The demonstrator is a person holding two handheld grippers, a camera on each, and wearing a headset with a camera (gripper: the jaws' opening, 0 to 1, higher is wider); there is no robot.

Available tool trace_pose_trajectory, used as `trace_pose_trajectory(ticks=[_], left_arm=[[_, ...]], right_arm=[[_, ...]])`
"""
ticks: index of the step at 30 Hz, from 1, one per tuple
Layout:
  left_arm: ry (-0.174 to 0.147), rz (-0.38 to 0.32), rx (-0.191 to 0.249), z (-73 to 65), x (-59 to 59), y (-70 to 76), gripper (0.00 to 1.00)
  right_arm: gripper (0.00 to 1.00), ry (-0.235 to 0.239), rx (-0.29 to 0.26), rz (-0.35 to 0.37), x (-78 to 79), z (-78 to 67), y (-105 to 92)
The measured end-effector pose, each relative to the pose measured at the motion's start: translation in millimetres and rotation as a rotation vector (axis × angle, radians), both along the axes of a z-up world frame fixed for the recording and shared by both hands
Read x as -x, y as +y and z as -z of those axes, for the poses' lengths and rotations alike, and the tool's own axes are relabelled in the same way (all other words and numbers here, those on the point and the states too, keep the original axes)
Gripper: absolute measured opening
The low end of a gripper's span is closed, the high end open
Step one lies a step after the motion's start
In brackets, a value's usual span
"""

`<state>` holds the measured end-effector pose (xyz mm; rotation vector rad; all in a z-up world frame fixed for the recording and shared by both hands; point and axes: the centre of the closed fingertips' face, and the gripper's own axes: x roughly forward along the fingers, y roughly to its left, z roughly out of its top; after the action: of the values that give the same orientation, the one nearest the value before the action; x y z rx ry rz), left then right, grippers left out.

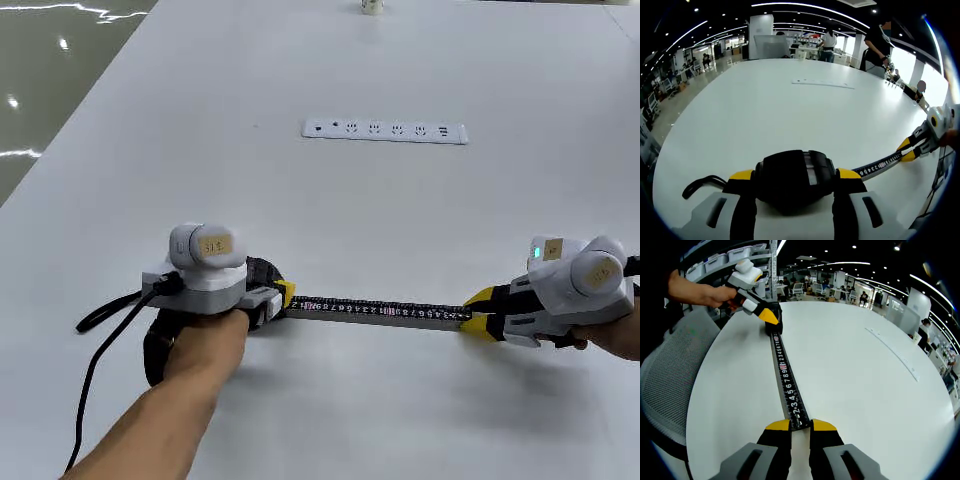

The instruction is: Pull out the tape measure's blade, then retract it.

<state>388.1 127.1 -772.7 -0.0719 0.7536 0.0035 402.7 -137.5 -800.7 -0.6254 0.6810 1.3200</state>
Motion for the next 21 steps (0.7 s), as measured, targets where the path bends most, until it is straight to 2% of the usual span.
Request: trace_pose_trajectory(ticks=[15,21], left_arm=[[-0.001,-0.001,0.009,0.3,0.5,-0.1,0.56],[0.000,-0.001,0.013,0.6,0.3,-0.3,0.56]], right_arm=[[0.09,0.003,0.006,-0.002,0.2,0.7,0.7],[0.09,0.006,0.000,-0.013,1.8,0.1,9.5]])
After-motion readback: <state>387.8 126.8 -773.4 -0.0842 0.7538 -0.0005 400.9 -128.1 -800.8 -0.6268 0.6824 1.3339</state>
